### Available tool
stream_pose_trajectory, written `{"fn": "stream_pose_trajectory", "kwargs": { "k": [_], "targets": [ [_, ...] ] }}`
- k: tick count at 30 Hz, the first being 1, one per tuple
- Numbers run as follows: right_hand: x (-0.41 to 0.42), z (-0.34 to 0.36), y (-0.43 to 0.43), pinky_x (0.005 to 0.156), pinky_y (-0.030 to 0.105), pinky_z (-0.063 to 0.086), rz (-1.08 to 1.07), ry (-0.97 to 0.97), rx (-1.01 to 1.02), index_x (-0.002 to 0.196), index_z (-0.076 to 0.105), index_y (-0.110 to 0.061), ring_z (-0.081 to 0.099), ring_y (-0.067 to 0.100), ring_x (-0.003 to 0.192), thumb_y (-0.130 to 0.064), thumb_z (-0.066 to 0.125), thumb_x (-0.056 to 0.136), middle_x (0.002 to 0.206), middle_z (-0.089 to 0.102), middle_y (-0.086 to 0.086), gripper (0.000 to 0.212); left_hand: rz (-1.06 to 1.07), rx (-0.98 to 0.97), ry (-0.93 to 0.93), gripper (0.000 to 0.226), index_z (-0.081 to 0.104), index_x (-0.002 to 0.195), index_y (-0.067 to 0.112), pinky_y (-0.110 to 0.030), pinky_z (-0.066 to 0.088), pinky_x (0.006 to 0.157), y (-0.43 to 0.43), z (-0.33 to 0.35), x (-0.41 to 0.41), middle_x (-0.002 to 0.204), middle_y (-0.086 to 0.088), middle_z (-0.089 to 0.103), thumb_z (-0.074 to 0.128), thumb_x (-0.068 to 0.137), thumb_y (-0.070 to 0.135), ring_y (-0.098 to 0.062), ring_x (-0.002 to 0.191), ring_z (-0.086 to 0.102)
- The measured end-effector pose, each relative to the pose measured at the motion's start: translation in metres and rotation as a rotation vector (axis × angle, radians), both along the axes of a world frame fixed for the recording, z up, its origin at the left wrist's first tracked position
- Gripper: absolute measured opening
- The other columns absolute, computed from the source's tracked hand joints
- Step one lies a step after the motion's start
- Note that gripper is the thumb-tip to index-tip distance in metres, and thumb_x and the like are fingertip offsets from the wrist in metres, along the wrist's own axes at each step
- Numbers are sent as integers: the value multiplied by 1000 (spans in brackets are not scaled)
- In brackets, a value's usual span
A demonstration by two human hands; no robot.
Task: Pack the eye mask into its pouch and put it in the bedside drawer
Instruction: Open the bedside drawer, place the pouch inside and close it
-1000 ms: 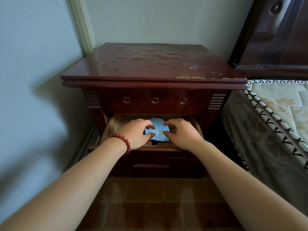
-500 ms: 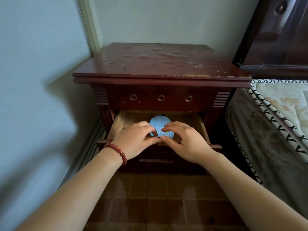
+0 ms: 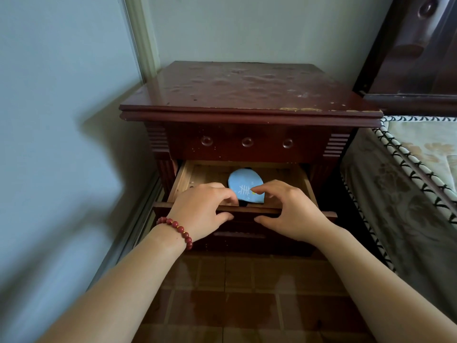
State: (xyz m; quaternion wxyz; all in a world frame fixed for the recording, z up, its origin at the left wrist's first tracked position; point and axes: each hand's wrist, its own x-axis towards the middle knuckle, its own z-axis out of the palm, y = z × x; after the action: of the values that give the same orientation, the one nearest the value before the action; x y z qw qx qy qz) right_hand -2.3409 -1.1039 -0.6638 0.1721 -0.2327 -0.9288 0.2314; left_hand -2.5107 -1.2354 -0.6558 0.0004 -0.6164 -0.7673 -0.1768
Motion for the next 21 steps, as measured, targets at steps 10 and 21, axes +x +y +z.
{"fn": "stream_pose_trajectory", "kwargs": {
  "k": [10,21],
  "targets": [
    [-2,2,-1,74,24,55,-44,24,-76,96,71,-29,63,2,82,-26,81,71,85,65,-18,27,48,118,3,20,66,103,34,-16,42,60,-5,-9,11,96,15,62,63,83,33,-4,79,56],
    [-4,-9,2,70,12,45,-146,153,40,94,74,-24,61,3,80,-27,81,71,88,68,-12,25,92,241,-6,19,70,101,27,-22,48,60,7,-16,12,96,12,67,66,82,27,-9,80,61]
  ]
}}
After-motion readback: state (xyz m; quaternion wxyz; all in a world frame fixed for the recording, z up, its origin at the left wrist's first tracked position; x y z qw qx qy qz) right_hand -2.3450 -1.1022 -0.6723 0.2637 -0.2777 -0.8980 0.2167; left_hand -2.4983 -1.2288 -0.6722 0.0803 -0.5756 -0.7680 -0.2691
